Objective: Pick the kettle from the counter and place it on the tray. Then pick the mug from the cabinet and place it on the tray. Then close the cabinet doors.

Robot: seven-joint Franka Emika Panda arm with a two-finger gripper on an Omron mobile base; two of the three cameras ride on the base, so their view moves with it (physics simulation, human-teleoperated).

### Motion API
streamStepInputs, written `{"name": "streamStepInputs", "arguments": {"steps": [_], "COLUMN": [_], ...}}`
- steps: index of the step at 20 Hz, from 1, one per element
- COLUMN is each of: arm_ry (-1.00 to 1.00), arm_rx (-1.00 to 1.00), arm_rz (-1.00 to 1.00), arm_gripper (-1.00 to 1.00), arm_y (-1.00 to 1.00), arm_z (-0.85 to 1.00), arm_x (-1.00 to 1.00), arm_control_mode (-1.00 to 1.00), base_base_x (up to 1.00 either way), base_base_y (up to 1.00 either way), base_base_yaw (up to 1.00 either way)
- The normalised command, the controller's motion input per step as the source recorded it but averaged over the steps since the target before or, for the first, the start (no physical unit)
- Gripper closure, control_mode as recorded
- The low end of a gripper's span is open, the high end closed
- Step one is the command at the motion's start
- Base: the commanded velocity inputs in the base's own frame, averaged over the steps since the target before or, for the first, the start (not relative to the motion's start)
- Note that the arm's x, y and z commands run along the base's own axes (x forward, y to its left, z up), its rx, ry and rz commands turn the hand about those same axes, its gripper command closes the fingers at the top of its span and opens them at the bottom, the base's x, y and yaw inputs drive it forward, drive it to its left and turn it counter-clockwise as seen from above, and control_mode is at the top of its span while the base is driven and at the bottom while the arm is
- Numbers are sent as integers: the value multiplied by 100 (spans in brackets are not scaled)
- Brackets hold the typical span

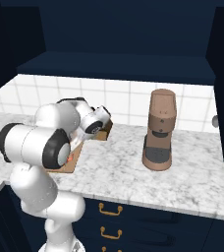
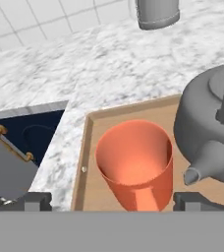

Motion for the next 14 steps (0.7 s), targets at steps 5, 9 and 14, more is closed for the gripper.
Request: {"name": "streamStepInputs", "arguments": {"steps": [5,9,14], "arm_ry": [-29,-26,-21], "arm_rx": [0,0,0], "arm_rz": [-7,-22,-27], "arm_gripper": [-100,-100,-100], "arm_y": [-6,-20,-33], "arm_z": [51,53,55], "arm_x": [-63,-63,-56], "arm_control_mode": [-100,-100,-100], "base_base_x": [0,0,0], "base_base_y": [0,0,0], "base_base_yaw": [0,0,0]}}
